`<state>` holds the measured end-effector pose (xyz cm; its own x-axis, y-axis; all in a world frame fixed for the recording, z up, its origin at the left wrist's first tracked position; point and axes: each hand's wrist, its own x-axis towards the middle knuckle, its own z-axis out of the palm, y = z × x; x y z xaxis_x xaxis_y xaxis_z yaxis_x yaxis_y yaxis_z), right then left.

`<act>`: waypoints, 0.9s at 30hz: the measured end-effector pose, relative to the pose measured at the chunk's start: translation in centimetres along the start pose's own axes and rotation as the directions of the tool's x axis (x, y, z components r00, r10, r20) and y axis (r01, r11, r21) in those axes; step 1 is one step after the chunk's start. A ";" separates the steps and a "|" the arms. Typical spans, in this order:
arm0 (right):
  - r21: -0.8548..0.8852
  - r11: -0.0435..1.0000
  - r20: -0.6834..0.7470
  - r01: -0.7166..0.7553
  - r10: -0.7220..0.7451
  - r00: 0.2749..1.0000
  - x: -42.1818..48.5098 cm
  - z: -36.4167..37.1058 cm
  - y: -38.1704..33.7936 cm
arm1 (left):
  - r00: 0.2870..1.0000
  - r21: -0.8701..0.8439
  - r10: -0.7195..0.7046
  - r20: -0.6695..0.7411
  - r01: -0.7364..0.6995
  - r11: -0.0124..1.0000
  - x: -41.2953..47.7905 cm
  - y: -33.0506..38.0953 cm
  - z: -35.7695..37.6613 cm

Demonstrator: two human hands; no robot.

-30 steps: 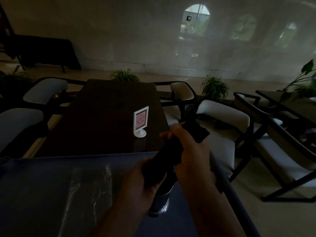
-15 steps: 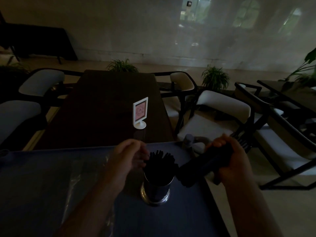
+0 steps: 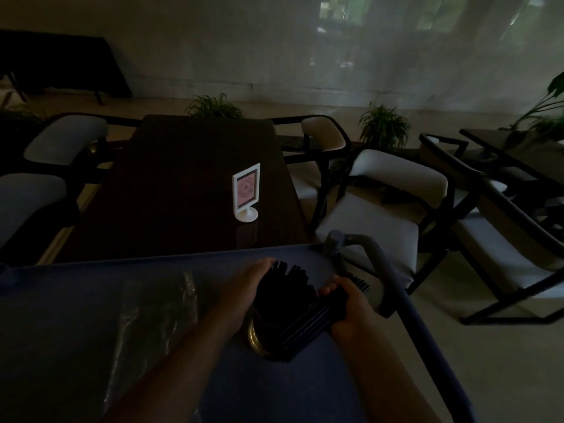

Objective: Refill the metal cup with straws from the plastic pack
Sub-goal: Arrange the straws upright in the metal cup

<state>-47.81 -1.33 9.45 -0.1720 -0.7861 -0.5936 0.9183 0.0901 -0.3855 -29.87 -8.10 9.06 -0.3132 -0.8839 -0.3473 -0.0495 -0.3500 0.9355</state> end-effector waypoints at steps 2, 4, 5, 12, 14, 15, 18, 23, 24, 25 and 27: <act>0.026 0.999 -0.013 0.020 -0.020 1.000 0.3 0.8 0.1 | 0.999 -0.003 0.016 -0.039 -0.016 1.000 0.1 -0.4 0.4; 0.040 0.998 -0.033 0.051 -0.050 0.998 0.6 1.5 0.2 | 0.995 0.049 0.049 -0.086 -0.045 0.998 0.2 -0.8 0.6; 0.053 0.996 -0.045 0.073 -0.071 0.996 0.7 1.8 0.3 | 0.993 0.077 0.073 -0.093 -0.066 0.995 0.2 -0.8 0.7; 0.006 0.940 -0.101 0.340 -0.338 0.936 1.1 2.7 0.3 | 0.987 0.075 0.145 -0.069 -0.140 0.987 -0.6 -0.7 0.7; -0.171 0.864 -0.142 0.474 -0.498 0.856 0.8 3.0 0.3 | 0.987 0.063 0.152 -0.057 -0.149 0.987 -0.7 -0.6 0.7; -0.266 0.818 -0.146 0.510 -0.557 0.818 0.5 3.2 0.4 | 0.988 0.061 0.147 -0.050 -0.144 0.988 -0.7 -0.6 0.7; -0.469 0.665 -0.091 0.581 -0.691 0.717 -0.3 3.7 0.8 | 0.987 0.067 0.154 -0.046 -0.151 0.986 -0.5 -0.8 0.6; -0.542 0.476 0.188 0.692 -0.734 0.652 -1.6 3.8 2.5 | 0.983 0.066 0.178 -0.035 -0.176 0.982 -0.6 -0.8 0.6; -0.557 0.453 0.226 0.696 -0.723 0.652 -1.6 3.6 3.0 | 0.983 0.071 0.180 -0.027 -0.178 0.981 -0.6 -0.8 0.6; -0.574 0.424 0.260 0.700 -0.717 0.647 -1.5 3.3 3.4 | 0.984 0.082 0.179 -0.020 -0.176 0.981 -0.6 -0.8 0.5; -0.610 0.353 0.312 0.710 -0.717 0.624 -1.2 2.9 4.3 | 0.984 0.106 0.179 -0.019 -0.176 0.979 -0.5 -0.7 0.5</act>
<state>-42.62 -1.78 10.49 -0.6540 -0.7458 0.1264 -0.0157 -0.1537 -0.9880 -30.16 -7.30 8.62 -0.2991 -0.9379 -0.1759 -0.0943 -0.1544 0.9835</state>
